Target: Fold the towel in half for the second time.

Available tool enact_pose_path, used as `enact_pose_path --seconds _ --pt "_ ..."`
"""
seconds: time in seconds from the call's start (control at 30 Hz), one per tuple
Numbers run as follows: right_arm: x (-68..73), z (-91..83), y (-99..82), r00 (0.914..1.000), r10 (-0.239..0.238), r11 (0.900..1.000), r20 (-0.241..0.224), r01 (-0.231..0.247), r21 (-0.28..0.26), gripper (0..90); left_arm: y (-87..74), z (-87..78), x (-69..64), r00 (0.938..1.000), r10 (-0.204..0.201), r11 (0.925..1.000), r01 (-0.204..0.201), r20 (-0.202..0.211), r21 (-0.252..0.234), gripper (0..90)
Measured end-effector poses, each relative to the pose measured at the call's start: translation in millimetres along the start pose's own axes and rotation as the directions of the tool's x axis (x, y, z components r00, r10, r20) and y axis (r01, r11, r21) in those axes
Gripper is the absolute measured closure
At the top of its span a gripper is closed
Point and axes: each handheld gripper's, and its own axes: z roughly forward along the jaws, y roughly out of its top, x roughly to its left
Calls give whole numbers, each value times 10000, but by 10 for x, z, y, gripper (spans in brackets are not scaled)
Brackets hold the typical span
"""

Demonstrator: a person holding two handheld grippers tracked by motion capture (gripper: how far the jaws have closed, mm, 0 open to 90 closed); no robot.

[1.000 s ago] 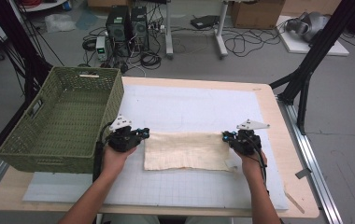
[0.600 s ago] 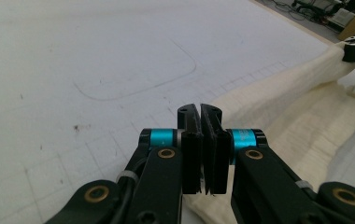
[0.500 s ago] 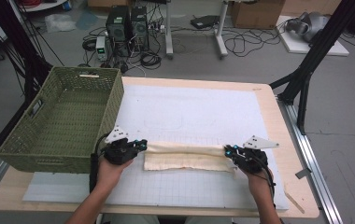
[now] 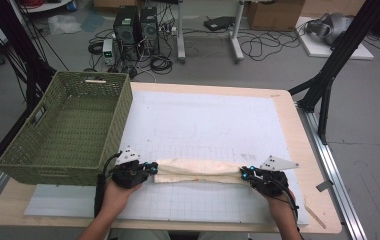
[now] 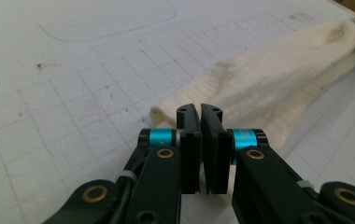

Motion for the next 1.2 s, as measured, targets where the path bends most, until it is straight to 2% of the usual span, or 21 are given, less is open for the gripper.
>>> enact_pose_path --seconds 0.13,0.17,0.27,0.37,0.53,0.63,0.7,0.73,0.83,0.93,1.0,1.1,1.13,1.2 --pt "36 6 -15 9994 -334 9990 47 333 304 835 -35 -47 -52 9999 39 9999 -37 -151 102 819" --pt "45 7 -19 9992 -403 9984 64 400 396 834 -32 -55 -60 9998 43 9999 -41 -192 98 776" --pt "37 0 -19 9992 -402 9983 68 399 424 834 17 -73 -54 9988 -257 9996 251 -413 -148 569" --pt "21 -1 -33 9992 -391 9980 -11 391 503 831 95 -101 -25 9982 -470 9977 450 -379 -514 509" --pt "25 5 -36 9991 -426 9973 -24 427 591 828 253 -119 22 9971 -749 9908 756 104 -1124 518" --pt "25 7 -41 9989 -464 9970 -21 465 615 826 325 -80 20 9972 -666 9898 702 328 -1243 576" --pt "24 8 -42 9988 -499 9967 15 497 644 823 323 10 -10 9974 -468 9943 517 547 -935 660" --pt "23 5 -43 9989 -459 9968 32 456 655 822 309 65 -29 9981 -238 9970 279 574 -723 708" --pt "13 -7 -44 9992 -396 9972 42 392 643 818 216 196 -95 9981 88 9999 -79 614 -154 790" --pt "-3 -24 -44 9995 -298 9979 72 293 584 809 128 265 -129 9981 352 9987 -370 503 356 800" --pt "-18 -36 -41 9996 -238 9984 118 231 519 777 93 287 -138 9984 409 9977 -430 394 522 799" --pt "-58 -117 4 9991 111 9999 420 -112 27 656 60 307 -159 9978 605 9954 -624 289 725 792" --pt "-74 -174 37 9977 382 9986 555 -361 -379 614 51 314 -174 9974 674 9948 -692 264 746 790" --pt "-90 -293 130 9928 935 9879 754 -832 -1306 561 48 313 -193 9959 885 9927 -898 192 802 785"
